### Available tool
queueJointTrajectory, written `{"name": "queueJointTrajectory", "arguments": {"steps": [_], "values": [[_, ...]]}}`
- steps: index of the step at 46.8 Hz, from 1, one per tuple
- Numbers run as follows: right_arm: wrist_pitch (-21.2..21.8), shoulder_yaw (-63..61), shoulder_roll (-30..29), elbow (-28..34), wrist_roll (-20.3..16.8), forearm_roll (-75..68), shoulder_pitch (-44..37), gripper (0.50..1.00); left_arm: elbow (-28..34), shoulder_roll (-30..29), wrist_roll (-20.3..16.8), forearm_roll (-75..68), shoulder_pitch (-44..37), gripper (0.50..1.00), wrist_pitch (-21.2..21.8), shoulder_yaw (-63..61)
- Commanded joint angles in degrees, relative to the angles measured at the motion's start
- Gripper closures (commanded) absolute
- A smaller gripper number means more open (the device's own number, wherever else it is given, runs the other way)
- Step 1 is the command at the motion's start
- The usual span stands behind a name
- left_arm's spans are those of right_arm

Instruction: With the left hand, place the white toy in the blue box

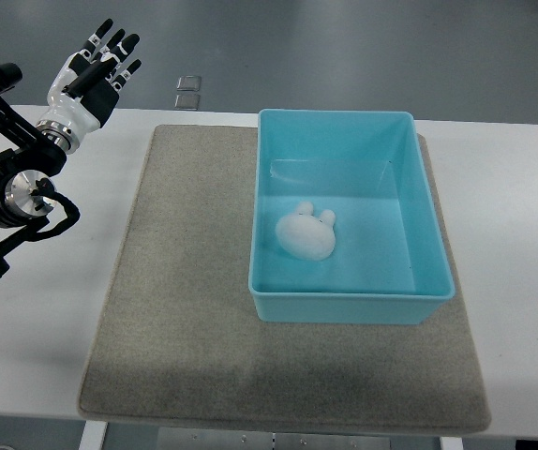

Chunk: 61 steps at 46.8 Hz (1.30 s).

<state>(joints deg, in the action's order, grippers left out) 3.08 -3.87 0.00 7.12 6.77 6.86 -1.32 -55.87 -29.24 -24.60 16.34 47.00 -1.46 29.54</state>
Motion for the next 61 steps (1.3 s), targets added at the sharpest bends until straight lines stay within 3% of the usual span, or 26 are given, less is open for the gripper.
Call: {"name": "queueJointTrajectory", "arguments": {"steps": [1,19,61], "values": [[0.0,0.0,0.0,0.0,0.0,0.0,0.0,0.564,0.1,0.1,0.1,1.2,-0.9,0.500,0.1,0.2],[0.0,0.0,0.0,0.0,0.0,0.0,0.0,0.564,-0.2,0.1,0.0,7.5,-3.9,0.500,-0.6,0.5],[0.3,-0.1,0.0,0.0,0.0,0.0,0.0,0.564,-0.6,0.1,0.0,7.3,-5.3,0.500,-4.8,7.5]]}}
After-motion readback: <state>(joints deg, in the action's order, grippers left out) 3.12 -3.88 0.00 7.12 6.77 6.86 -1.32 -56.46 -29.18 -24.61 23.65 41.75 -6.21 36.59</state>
